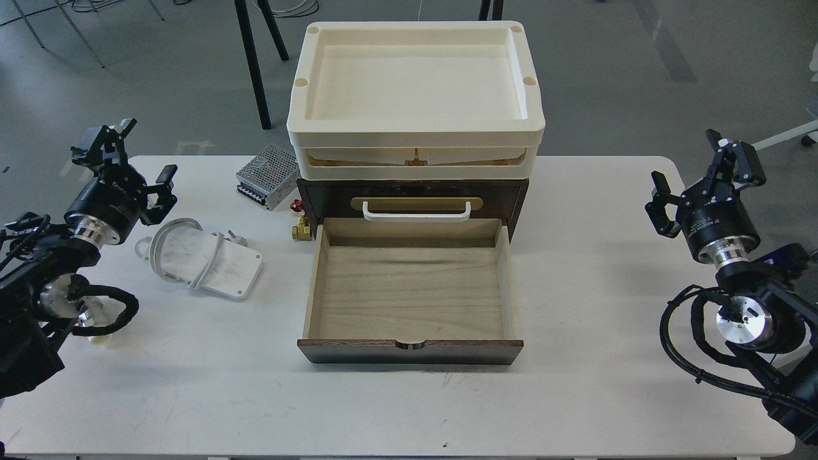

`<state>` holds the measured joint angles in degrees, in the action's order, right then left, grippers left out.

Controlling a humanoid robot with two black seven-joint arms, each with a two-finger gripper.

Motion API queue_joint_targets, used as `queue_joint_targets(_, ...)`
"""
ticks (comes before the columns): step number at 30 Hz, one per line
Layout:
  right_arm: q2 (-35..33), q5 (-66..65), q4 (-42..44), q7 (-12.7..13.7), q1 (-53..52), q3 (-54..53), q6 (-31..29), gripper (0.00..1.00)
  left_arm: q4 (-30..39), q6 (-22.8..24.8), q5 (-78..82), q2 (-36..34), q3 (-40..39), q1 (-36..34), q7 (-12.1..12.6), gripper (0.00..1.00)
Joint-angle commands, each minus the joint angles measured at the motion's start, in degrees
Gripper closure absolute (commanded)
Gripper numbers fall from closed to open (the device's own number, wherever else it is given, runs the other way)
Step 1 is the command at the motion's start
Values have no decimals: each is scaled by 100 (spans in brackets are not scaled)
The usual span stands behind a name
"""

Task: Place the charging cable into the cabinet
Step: 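Raise the left gripper and move it toward the white charging cable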

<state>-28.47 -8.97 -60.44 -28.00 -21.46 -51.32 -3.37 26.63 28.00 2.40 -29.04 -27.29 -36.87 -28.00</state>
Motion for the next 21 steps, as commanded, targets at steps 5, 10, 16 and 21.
queue_joint_targets(5,0,-9,6,0,1,8,12,1,-387,0,59,48,58,-66,0,0)
queue_joint_targets(10,9,-9,6,0,1,8,12,1,-448,0,85,-197,84,-93,0,0)
queue_joint_targets(16,0,-9,6,0,1,8,20,1,-396,0,1531,-795,128,-601,0,1)
queue_joint_targets(21,9,-8,6,0,1,8,12,1,-369,0,4043,-1235,128,-1023,0,6)
